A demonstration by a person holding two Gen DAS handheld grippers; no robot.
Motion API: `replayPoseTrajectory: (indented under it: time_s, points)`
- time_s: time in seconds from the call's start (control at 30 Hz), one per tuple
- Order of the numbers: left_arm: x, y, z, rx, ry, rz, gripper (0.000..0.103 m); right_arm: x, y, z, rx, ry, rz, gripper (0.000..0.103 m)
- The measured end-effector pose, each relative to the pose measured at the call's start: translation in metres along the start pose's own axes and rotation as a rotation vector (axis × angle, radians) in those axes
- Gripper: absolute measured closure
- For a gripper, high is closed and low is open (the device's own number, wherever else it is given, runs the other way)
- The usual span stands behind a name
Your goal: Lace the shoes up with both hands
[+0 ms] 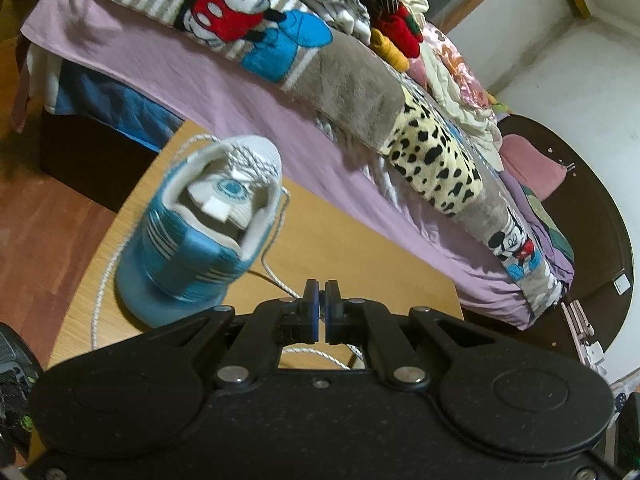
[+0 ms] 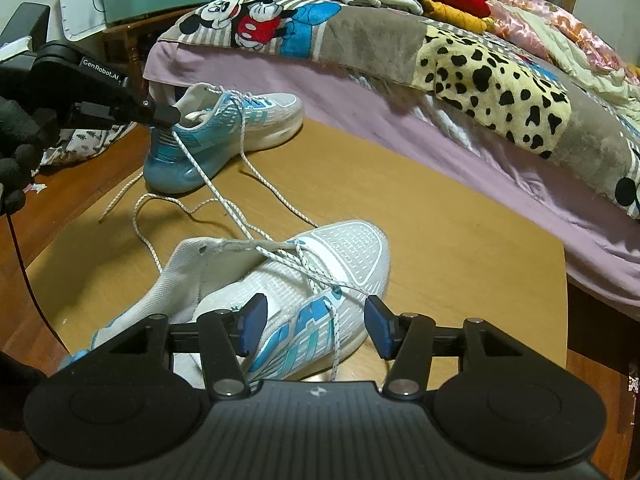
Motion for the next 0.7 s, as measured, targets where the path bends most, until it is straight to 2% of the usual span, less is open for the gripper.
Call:
replayPoseTrajectory:
  time_s: [0.27, 0.57, 0.7]
  points:
    - [0.017, -0.017, 0.012, 0.015, -0.008, -0.042, 0.103, 0.003, -0.009, -0.009, 0.002, 0.041, -0.029, 0.049]
    - [0.038, -0.038, 0.032, 0.042, -0.026, -0.09, 0.103, -0.01, -0.026, -0.074, -0.092, 0.249, -0.073, 0.049]
    - [0.046, -0.044, 0.039, 0.054, -0.032, -0.111, 0.103, -0.017, -0.029, -0.088, -0.106, 0.311, -0.086, 0.049]
Point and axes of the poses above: each gripper's, at about its wrist camera, not at the fingertips, and y roughly the way its jaws point, z to its left, x to its top, the point moved 10 cm from there along y, roughly the way its jaws point, and after that the axes turned 9 degrees about -y, right-handed, at the moved point
